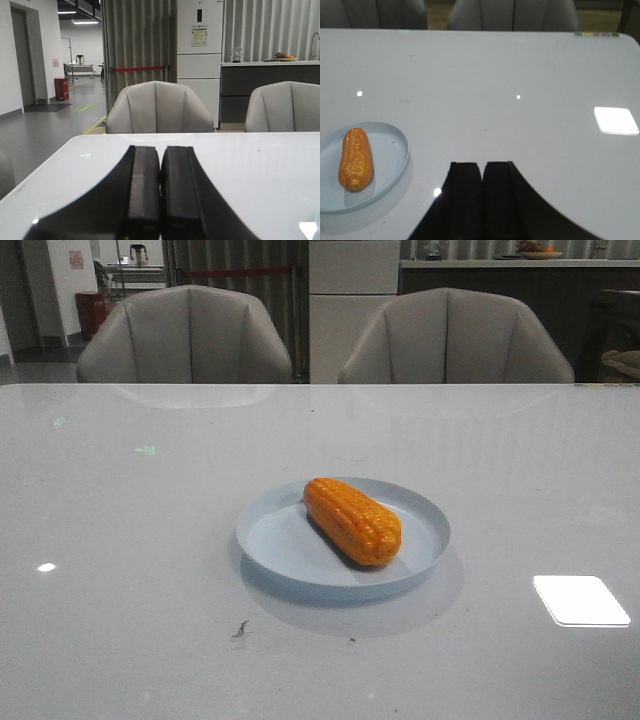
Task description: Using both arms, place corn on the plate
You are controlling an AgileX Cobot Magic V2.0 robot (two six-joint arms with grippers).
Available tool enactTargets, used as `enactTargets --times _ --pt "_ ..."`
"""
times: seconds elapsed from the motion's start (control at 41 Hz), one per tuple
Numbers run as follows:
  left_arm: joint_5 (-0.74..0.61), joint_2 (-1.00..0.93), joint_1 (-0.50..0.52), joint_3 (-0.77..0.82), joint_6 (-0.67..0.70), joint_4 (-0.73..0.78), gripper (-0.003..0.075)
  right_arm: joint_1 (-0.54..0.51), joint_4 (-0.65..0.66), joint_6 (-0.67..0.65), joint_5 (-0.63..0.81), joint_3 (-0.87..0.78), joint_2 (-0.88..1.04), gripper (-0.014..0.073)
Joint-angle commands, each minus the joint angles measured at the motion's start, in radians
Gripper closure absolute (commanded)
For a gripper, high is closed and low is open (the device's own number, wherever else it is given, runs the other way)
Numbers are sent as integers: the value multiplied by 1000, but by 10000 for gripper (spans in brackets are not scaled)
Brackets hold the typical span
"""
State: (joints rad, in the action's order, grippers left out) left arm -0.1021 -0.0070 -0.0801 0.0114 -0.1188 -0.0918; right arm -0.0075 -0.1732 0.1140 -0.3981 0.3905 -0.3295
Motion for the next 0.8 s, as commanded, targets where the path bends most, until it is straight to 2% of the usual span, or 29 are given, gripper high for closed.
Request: enactTargets --times 0.0,0.293,0.415,0.78 --pt "-83 -15 2 36 12 1 627 -4 -16 2 152 -55 97 576" --pt "-83 -15 2 36 12 1 627 -4 -17 2 163 -286 342 576" --pt "-83 -15 2 36 12 1 627 -4 -34 2 283 -390 364 576" --pt "-83 -15 2 36 12 1 627 -4 -35 2 315 -396 364 576"
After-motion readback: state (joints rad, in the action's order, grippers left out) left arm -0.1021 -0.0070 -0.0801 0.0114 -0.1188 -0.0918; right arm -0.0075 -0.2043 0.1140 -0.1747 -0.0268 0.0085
